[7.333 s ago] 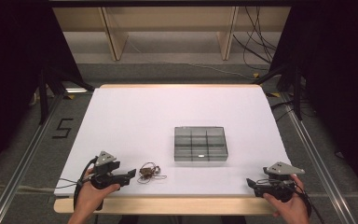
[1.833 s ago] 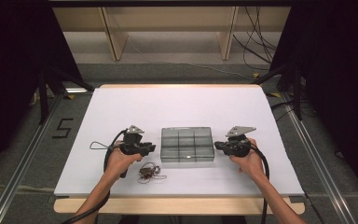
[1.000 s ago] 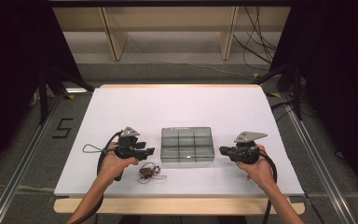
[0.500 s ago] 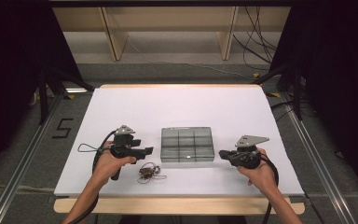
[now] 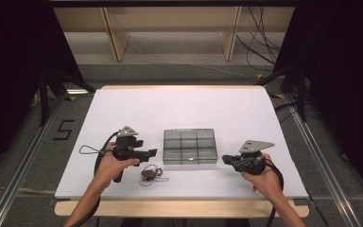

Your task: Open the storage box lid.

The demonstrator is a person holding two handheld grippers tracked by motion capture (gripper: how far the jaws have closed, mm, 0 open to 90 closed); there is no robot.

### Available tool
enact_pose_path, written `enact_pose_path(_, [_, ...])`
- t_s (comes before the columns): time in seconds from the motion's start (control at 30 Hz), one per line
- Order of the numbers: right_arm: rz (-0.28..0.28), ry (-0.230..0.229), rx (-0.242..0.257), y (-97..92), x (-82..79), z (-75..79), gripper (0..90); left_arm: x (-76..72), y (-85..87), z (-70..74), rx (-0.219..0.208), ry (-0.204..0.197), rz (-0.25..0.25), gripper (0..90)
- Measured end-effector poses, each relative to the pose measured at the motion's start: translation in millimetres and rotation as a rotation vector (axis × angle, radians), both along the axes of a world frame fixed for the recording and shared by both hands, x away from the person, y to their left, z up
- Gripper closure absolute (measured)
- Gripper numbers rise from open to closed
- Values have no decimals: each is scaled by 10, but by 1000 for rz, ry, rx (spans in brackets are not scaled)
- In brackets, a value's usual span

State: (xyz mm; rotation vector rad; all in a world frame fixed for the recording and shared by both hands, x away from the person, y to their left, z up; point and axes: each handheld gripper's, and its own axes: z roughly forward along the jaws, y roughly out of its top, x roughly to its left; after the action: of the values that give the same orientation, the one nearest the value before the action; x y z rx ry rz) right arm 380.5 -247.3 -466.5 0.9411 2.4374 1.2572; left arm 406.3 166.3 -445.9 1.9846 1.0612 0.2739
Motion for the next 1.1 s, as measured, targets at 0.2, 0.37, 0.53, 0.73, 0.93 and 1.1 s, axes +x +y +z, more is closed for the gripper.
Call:
enact_pose_path(0.2, [15, 6, -11, 63, -14, -22, 868, -14, -62, -28, -1, 4, -13, 271])
enact_pose_path(0.37, [12, 9, -16, 77, -18, -40, 868, -28, -93, -33, 0, 2, -16, 270])
enact_pose_path(0.53, [27, 2, -25, 117, -13, -53, 868, -30, -114, -42, 15, -2, -36, 270])
enact_pose_path(0.73, [27, 0, -29, 154, -9, -62, 873, -27, -146, -86, 15, 10, -44, 268])
enact_pose_path(0.93, [30, -2, -19, 167, -1, -57, 876, -32, -163, -92, 21, 9, -53, 268])
enact_pose_path(1.1, [35, -5, -18, 171, 0, -56, 877, -42, -179, -91, 26, 9, -50, 267])
